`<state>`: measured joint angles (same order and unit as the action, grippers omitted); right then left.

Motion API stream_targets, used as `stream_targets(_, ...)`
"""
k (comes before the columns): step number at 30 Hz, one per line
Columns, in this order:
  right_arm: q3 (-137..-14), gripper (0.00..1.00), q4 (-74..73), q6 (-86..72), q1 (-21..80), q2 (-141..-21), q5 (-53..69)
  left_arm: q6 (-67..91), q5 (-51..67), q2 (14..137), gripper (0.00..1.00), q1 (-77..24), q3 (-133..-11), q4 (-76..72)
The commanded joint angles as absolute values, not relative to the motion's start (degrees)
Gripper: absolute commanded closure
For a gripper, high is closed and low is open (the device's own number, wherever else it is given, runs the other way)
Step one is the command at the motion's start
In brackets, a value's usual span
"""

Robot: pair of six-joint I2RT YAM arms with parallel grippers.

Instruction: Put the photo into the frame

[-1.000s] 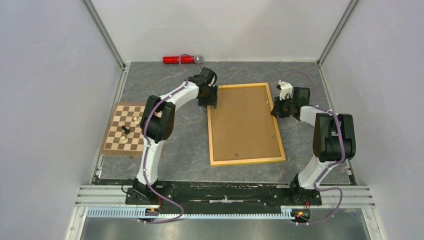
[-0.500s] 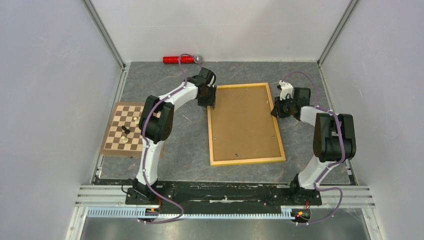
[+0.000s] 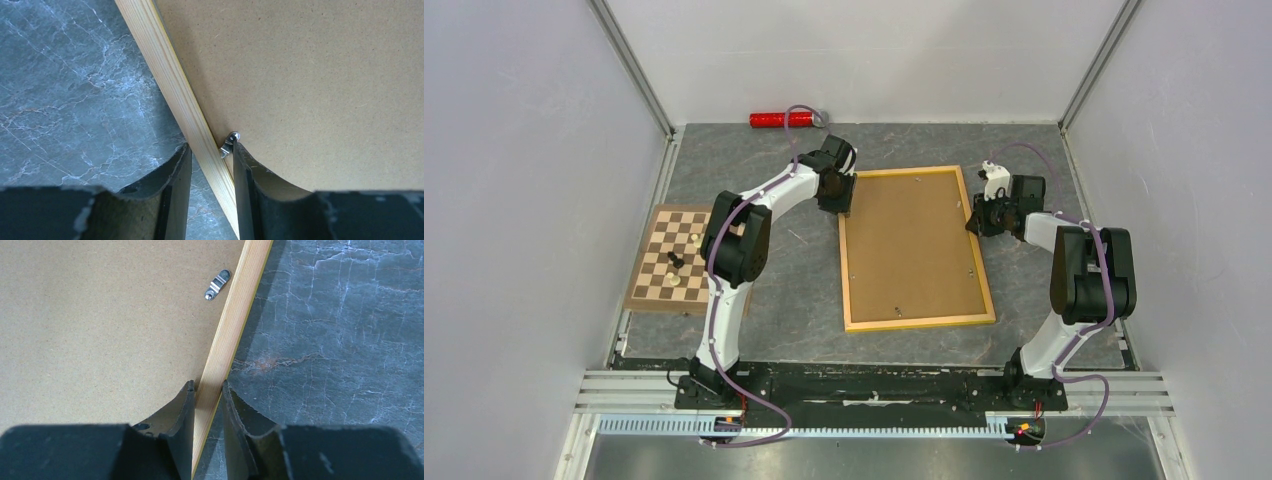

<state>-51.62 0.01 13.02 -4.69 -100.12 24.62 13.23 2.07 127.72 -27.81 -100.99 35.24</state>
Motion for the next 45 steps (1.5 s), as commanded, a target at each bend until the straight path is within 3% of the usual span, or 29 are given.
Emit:
stream_targets(1,-50.45,1.00,-1.91,14.30,-5.45,-98.64,23.67,6.68,0.25,127.79,0.73,-27.86,-101.02,39.93)
stream_targets(13,-50.36,1.00,-1.91,14.50,-5.45,-98.70,23.64,3.16,0.95,128.23,0.88,-27.95,-101.51,40.07)
stream_targets(20,-50.36,1.00,-2.02,14.46,-5.42,-98.61,23.60,3.78,1.49,127.53,0.68,-27.99,-102.29,41.16)
stream_targets(30,-50.45,1.00,-2.27,14.33,-5.44,-98.09,23.80,5.48,3.99,125.28,0.32,-27.78,-106.37,44.90)
stream_targets(39,-49.58,1.00,-2.34,13.50,-5.45,-96.51,24.30,8.84,9.11,122.68,0.31,-27.54,-101.67,46.80)
stream_targets(45,-46.85,1.00,-1.10,11.51,-5.44,-93.56,24.00,13.01,13.31,121.35,0.43,-27.42,-94.58,43.80)
